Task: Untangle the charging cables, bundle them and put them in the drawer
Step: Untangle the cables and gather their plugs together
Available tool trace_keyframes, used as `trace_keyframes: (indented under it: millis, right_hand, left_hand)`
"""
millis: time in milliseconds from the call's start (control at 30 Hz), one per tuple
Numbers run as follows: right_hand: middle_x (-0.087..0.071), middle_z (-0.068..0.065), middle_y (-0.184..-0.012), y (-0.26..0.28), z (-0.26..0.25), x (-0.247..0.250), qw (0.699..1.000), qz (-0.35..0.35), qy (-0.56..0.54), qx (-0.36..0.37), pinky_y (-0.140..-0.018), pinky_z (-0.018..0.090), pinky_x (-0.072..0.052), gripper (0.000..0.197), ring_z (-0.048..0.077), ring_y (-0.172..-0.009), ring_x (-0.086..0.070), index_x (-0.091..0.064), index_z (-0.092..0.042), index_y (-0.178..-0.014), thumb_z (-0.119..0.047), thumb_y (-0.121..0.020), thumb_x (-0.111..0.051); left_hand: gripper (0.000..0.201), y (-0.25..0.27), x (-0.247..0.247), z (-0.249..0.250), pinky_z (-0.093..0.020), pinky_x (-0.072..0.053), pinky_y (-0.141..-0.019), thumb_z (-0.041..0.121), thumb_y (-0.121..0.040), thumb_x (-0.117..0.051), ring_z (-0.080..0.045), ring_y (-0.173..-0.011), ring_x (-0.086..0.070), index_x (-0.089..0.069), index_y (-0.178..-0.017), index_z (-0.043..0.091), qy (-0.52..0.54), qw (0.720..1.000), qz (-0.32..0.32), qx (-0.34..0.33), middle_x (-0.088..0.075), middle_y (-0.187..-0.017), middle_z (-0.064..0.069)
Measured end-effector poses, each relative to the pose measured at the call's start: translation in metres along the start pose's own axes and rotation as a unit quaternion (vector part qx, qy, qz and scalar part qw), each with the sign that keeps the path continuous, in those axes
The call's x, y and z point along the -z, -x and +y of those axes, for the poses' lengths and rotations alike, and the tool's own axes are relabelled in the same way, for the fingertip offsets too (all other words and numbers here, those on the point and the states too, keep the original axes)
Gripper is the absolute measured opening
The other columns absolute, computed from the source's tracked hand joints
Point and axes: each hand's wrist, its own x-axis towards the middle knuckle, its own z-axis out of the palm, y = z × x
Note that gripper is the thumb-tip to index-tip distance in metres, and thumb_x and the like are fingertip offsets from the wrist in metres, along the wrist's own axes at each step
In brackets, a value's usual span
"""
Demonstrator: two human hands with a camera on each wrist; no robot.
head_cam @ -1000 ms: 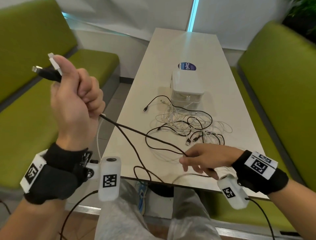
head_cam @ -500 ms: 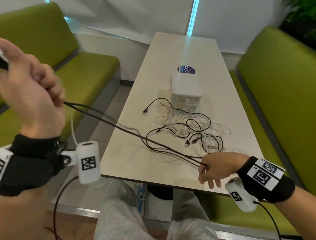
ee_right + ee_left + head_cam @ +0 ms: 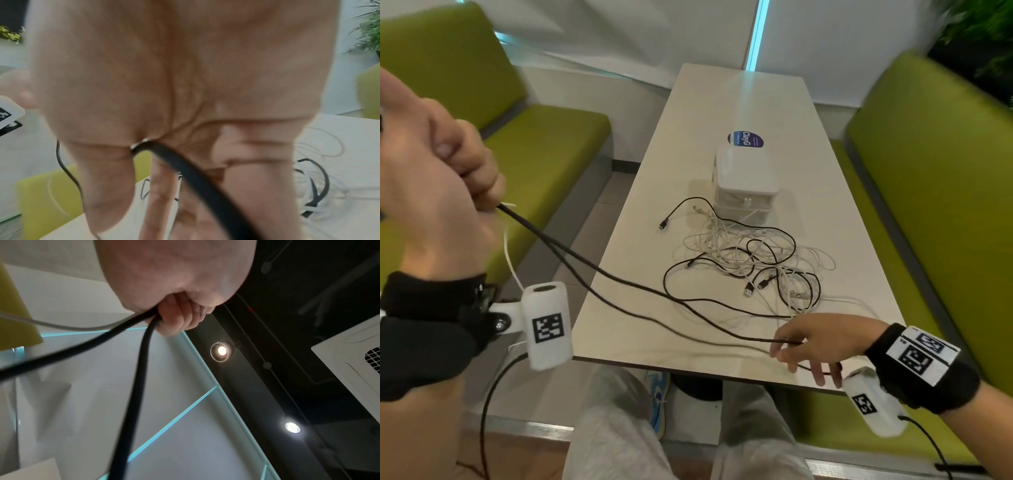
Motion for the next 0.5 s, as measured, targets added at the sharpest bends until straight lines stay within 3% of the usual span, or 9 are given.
trace_keyframes:
  millis: [67,133,233,300,333,367,400,500]
  right_hand:
    - [-0.068,0.006,-0.102,-0.003,-0.002,-0.004,1.0,-0.004,-0.019,0.021,-0.059,0.033,-0.057,0.026,0.019,-0.067,-0.067,-0.064,-0.022,-0.113,-0.039,-0.097,-0.053]
    - [-0.07,0.003,-0.101,-0.004,-0.005,-0.008,0.998,-0.031,-0.03,0.056,-0.066,0.031,-0.056,0.024,0.018,-0.072,-0.068,-0.068,-0.026,-0.11,-0.039,-0.097,-0.053]
    - [-0.071,0.001,-0.102,-0.002,-0.011,-0.014,0.981,-0.131,-0.055,0.128,-0.086,0.032,-0.052,0.022,0.018,-0.087,-0.068,-0.071,-0.028,-0.11,-0.027,-0.1,-0.052]
    - [-0.071,-0.001,-0.106,-0.002,-0.014,-0.022,0.971,-0.192,-0.031,0.14,-0.094,0.021,-0.047,0.022,0.009,-0.096,-0.065,-0.071,-0.023,-0.114,-0.022,-0.098,-0.057]
    - [-0.069,-0.008,-0.109,-0.002,-0.017,-0.026,0.97,-0.204,0.007,0.131,-0.091,0.011,-0.043,0.025,-0.002,-0.095,-0.063,-0.069,-0.022,-0.119,-0.025,-0.096,-0.059]
    - [-0.067,-0.015,-0.112,-0.003,-0.017,-0.03,0.971,-0.199,0.054,0.121,-0.086,0.004,-0.039,0.031,-0.01,-0.095,-0.06,-0.066,-0.023,-0.124,-0.031,-0.095,-0.06]
    - [-0.065,-0.019,-0.117,-0.004,-0.019,-0.032,0.974,-0.17,0.097,0.117,-0.084,0.003,-0.038,0.034,-0.01,-0.097,-0.059,-0.064,-0.027,-0.126,-0.038,-0.094,-0.06]
    - [-0.068,-0.014,-0.116,-0.003,-0.035,-0.029,0.98,0.031,0.108,0.167,-0.087,0.023,-0.048,0.038,0.003,-0.101,-0.063,-0.064,-0.032,-0.124,-0.051,-0.093,-0.055]
  left_hand:
    - [0.039,0.016,-0.031,0.015,-0.016,-0.018,-0.03,0.024,-0.107,-0.019,-0.006,-0.039,-0.015,-0.017,-0.068,0.018,-0.004,1.0,0.025,0.012,-0.013,-0.057,0.004]
    - [0.044,0.037,-0.063,0.029,-0.013,-0.02,-0.031,0.039,-0.106,-0.02,-0.006,-0.037,-0.018,-0.022,-0.067,0.019,0.026,0.999,0.001,0.018,-0.017,-0.056,0.004]
    - [0.054,0.057,-0.088,0.04,-0.02,-0.038,-0.036,0.053,-0.101,-0.022,-0.012,-0.034,-0.034,-0.04,-0.064,0.018,0.044,0.996,-0.077,0.014,-0.032,-0.052,0.003]
    - [0.051,0.065,-0.099,0.047,-0.031,-0.051,-0.043,0.055,-0.091,-0.028,-0.017,-0.036,-0.046,-0.048,-0.067,0.014,0.05,0.992,-0.117,0.0,-0.042,-0.051,0.002]
    - [0.049,0.067,-0.102,0.048,-0.035,-0.053,-0.046,0.054,-0.088,-0.031,-0.019,-0.037,-0.049,-0.049,-0.068,0.013,0.051,0.99,-0.131,-0.001,-0.045,-0.051,0.002]
    - [0.048,0.07,-0.106,0.049,-0.037,-0.054,-0.048,0.054,-0.086,-0.033,-0.02,-0.038,-0.051,-0.05,-0.069,0.012,0.052,0.988,-0.142,0.011,-0.046,-0.051,0.001]
    - [0.048,0.072,-0.109,0.049,-0.038,-0.055,-0.048,0.054,-0.085,-0.036,-0.021,-0.038,-0.052,-0.05,-0.068,0.012,0.051,0.987,-0.148,0.031,-0.045,-0.052,0.0]
    - [0.048,0.086,-0.121,0.04,-0.045,-0.056,-0.047,0.054,-0.083,-0.041,-0.02,-0.038,-0.053,-0.048,-0.066,0.01,0.029,0.98,-0.176,0.094,-0.045,-0.053,0.002]
